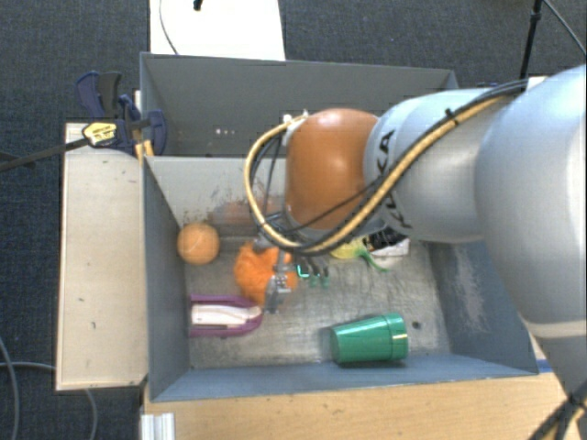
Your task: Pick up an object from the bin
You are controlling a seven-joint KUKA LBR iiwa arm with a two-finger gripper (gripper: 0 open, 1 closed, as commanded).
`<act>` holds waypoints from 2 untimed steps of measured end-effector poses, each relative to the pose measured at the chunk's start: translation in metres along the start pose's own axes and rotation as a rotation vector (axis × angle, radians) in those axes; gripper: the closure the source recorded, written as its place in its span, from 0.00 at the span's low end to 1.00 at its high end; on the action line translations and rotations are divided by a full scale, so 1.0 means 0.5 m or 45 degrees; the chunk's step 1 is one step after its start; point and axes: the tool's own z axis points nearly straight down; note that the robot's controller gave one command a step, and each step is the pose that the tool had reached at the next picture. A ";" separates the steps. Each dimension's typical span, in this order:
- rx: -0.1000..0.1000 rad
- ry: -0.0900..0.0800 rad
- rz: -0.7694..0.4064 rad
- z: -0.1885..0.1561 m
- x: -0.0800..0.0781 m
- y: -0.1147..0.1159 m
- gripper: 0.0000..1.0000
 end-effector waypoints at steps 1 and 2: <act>-0.003 -0.011 0.011 -0.009 -0.005 -0.001 1.00; -0.003 -0.011 0.008 -0.009 -0.005 -0.001 1.00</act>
Offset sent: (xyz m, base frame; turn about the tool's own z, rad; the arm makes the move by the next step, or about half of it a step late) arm 0.0000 0.0000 0.0000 0.0000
